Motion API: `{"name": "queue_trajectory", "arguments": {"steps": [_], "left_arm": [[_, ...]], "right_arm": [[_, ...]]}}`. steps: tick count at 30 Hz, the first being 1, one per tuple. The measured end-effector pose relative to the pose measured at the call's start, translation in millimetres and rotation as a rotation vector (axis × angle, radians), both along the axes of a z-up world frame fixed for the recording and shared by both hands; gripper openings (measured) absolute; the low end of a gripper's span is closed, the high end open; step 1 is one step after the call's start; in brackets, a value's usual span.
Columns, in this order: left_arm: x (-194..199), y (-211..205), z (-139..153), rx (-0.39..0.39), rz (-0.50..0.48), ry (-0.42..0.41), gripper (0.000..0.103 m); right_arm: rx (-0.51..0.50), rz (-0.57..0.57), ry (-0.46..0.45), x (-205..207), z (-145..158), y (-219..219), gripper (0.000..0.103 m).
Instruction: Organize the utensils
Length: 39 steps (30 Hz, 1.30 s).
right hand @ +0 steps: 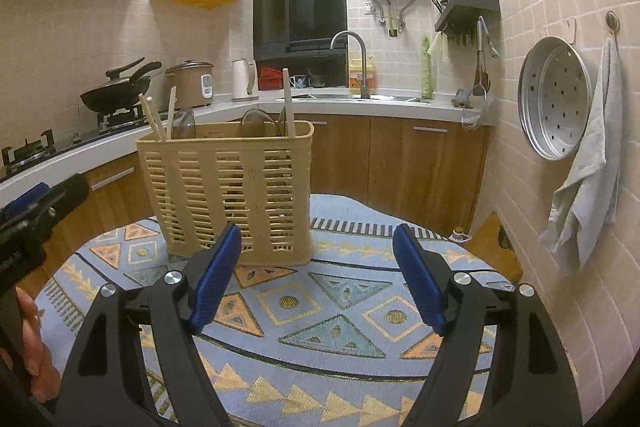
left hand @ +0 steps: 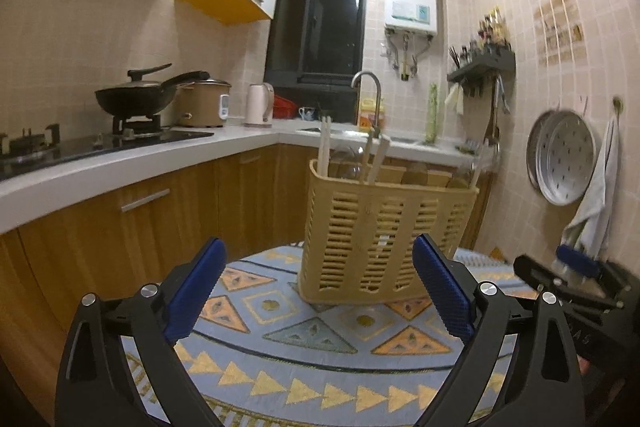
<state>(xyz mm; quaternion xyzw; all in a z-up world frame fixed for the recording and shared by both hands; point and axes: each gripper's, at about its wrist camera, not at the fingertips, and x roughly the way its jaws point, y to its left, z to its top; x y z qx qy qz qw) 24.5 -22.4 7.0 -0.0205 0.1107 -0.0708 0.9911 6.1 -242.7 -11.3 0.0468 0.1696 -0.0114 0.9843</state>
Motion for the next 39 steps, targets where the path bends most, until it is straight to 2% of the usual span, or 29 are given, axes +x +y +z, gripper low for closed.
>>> {"name": "queue_trajectory", "arguments": {"steps": [4, 9, 12, 29, 39], "left_arm": [[1.9, 0.7, -3.3, 0.017, 0.03, 0.008, 0.093], [-3.5, -1.0, -2.8, 0.061, 0.079, -0.026, 0.095], [-2.1, -3.8, -3.0, 0.086, 0.086, -0.016, 0.095], [5.7, -8.8, -7.5, 0.105, 0.065, 0.032, 0.095], [4.9, -13.1, -9.6, 0.123, 0.065, 0.023, 0.095]], "right_arm": [[-0.008, -0.002, -0.035, -6.4, 3.0, 1.7, 0.082], [-0.027, 0.002, -0.035, -7.8, 2.8, 4.4, 0.084], [-0.018, 0.004, -0.021, -5.8, 1.0, 3.1, 0.084], [-0.015, -0.012, 0.003, -2.7, -1.8, -1.5, 0.088], [-0.031, -0.012, 0.004, -4.1, -2.6, 0.8, 0.092]]}}
